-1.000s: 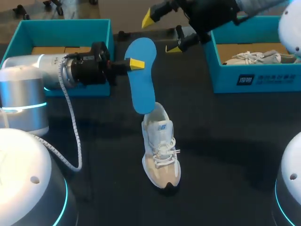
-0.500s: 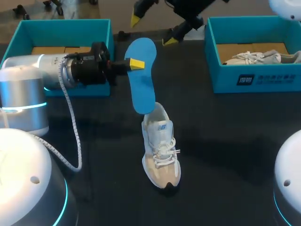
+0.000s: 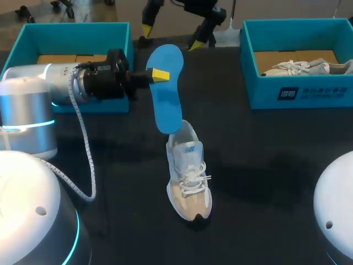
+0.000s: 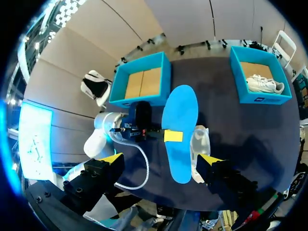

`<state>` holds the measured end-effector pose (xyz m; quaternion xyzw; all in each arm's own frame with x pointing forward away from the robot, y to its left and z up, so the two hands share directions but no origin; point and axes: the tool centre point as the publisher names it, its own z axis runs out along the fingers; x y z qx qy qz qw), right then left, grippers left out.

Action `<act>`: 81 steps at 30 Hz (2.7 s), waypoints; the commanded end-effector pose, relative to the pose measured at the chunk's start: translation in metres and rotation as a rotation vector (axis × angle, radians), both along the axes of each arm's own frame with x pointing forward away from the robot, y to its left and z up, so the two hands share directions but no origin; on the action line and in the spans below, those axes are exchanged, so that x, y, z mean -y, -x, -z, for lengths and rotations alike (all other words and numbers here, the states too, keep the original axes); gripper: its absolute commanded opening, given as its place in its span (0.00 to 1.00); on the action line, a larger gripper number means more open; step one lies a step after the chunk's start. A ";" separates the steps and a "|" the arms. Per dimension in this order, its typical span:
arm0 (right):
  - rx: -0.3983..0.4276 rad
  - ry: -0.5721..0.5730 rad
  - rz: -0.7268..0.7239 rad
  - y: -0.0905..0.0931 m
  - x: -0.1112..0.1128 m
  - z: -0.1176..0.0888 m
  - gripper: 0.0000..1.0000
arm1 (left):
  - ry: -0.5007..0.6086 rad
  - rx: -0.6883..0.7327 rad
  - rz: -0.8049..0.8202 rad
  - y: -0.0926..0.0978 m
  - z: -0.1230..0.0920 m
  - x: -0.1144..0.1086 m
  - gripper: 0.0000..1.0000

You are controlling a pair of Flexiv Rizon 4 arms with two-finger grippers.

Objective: Take the shoe out of the shoebox, open the shoe tongue, remove and reinsert the insole, then place the shoe into the shoebox

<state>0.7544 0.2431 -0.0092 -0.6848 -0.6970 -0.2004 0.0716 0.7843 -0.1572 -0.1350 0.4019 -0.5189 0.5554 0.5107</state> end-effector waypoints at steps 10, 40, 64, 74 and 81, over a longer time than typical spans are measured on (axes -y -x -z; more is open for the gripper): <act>-0.025 0.305 0.060 -0.016 0.006 0.004 1.00 | 0.000 0.001 -0.001 0.001 0.001 0.000 0.00; -0.040 0.428 0.083 -0.011 -0.012 0.016 1.00 | 0.000 0.001 -0.001 0.001 0.001 0.000 0.00; -0.040 0.428 0.083 -0.011 -0.012 0.016 1.00 | 0.000 0.001 -0.001 0.001 0.001 0.000 0.00; -0.040 0.428 0.083 -0.011 -0.012 0.016 1.00 | 0.000 0.001 -0.001 0.001 0.001 0.000 0.00; -0.040 0.428 0.083 -0.011 -0.012 0.016 1.00 | 0.000 0.001 -0.001 0.001 0.001 0.000 0.00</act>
